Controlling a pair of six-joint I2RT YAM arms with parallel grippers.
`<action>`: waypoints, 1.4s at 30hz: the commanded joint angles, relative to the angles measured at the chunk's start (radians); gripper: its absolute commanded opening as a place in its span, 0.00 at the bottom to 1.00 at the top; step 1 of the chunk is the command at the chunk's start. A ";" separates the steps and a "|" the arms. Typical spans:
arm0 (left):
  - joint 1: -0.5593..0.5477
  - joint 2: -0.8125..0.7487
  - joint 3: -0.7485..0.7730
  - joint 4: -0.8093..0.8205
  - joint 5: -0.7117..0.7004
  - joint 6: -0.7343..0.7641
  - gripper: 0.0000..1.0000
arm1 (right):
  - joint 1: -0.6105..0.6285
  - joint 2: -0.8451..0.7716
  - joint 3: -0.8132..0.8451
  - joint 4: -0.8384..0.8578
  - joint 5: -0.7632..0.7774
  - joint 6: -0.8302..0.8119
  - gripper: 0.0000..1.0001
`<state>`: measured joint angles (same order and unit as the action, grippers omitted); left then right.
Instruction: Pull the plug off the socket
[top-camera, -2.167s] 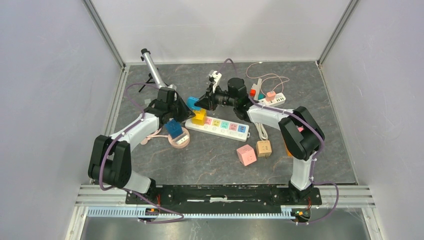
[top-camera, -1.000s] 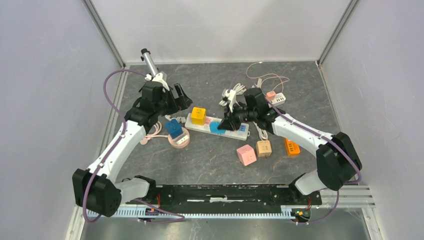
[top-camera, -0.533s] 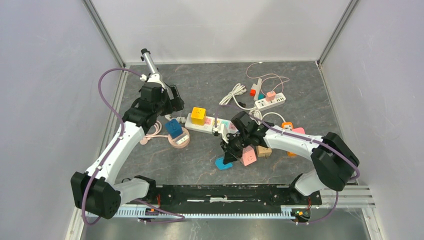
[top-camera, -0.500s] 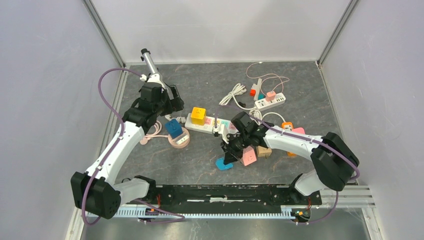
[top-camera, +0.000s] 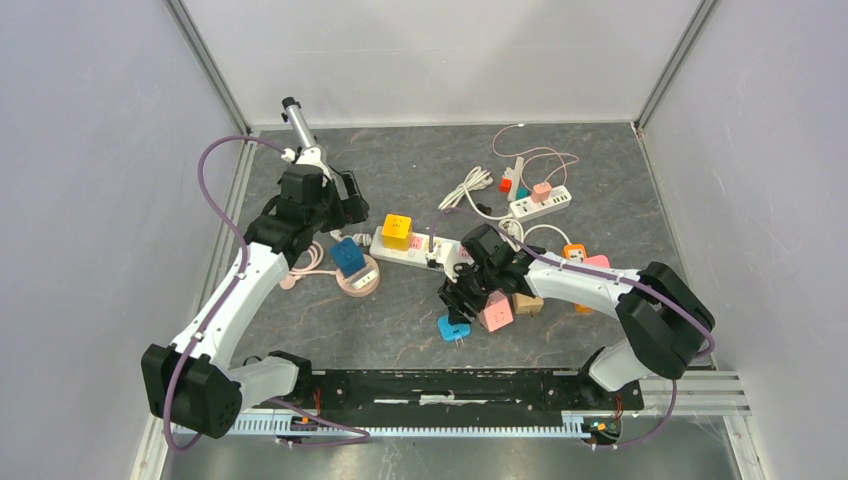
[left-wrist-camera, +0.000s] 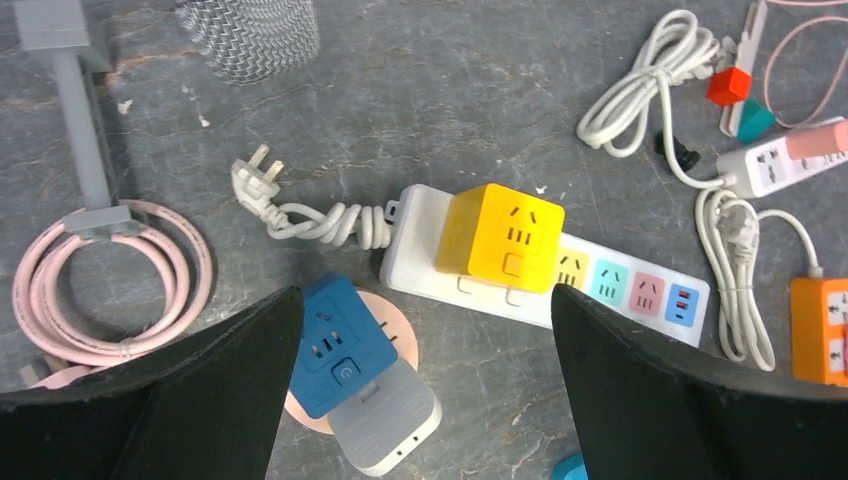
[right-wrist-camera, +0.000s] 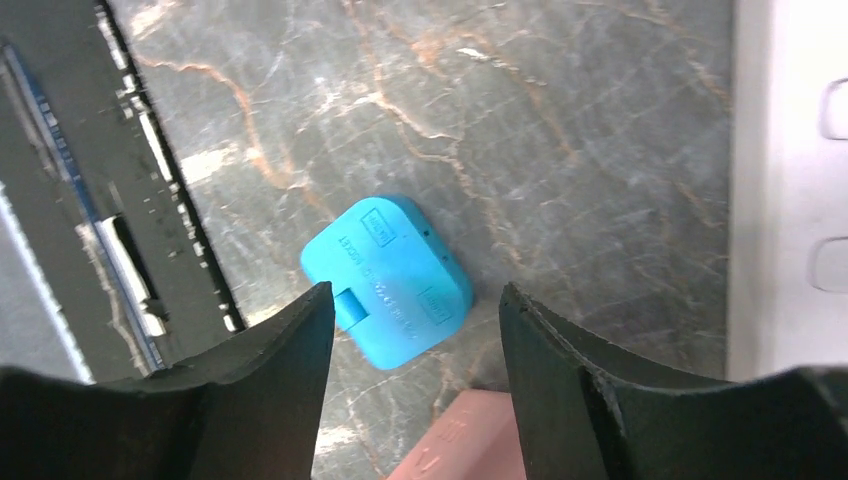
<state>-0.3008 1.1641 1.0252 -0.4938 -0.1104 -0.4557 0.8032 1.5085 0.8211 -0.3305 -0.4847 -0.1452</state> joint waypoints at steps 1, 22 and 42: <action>0.006 -0.005 0.046 0.020 0.106 0.049 1.00 | 0.005 -0.006 0.025 0.087 0.140 0.050 0.68; -0.150 0.302 0.202 -0.018 0.155 0.185 1.00 | -0.112 0.069 0.250 0.077 0.599 0.350 0.97; -0.210 0.638 0.401 -0.212 0.075 0.250 0.94 | -0.122 0.144 0.172 0.014 0.624 0.413 0.87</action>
<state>-0.5083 1.7649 1.3598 -0.6754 -0.0723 -0.2665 0.6888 1.6402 1.0004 -0.3397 0.1600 0.2474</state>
